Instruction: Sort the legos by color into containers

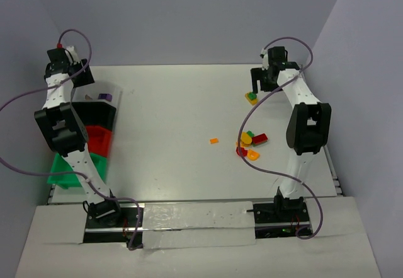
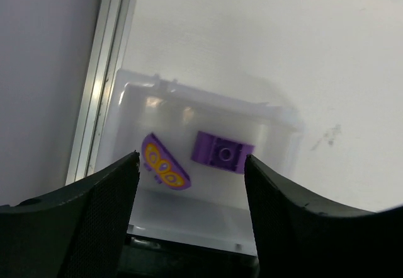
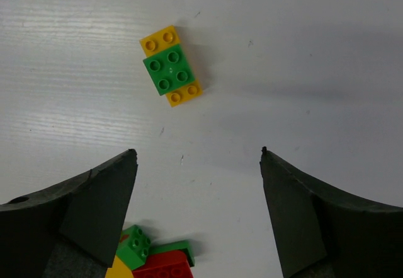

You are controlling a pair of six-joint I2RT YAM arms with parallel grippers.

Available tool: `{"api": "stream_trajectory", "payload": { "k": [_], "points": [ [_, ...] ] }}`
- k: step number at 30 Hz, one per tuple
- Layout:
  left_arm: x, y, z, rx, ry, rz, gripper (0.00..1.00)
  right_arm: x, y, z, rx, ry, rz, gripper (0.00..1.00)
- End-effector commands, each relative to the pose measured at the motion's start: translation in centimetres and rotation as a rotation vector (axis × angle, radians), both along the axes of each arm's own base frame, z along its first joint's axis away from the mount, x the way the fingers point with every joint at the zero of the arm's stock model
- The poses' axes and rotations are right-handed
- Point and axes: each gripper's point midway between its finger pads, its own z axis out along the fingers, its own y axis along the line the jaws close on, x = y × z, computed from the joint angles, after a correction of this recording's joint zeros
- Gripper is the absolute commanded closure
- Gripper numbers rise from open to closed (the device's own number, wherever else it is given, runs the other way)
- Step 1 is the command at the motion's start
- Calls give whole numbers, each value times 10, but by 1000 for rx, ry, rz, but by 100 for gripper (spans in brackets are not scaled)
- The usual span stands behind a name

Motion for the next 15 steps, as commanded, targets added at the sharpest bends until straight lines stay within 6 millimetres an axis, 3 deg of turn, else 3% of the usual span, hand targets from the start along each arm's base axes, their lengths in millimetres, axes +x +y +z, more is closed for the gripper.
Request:
{"api": "stream_trajectory", "payload": {
  "k": [1, 5, 8, 11, 15],
  "points": [
    [17, -50, 138, 42, -295, -127, 26, 22, -3, 2, -2, -28, -1, 18],
    [14, -88, 168, 73, -357, -201, 26, 31, -3, -17, -10, 23, 9, 19],
    [10, -118, 180, 99, -381, -271, 23, 39, 1, -25, -4, 37, 42, 17],
    [3, -135, 187, 95, -391, -309, 15, 45, 8, -36, 13, 68, 95, 15],
    [-2, -149, 190, 66, -385, -350, 14, 50, 14, -40, 6, 80, 148, 16]
  ]
}}
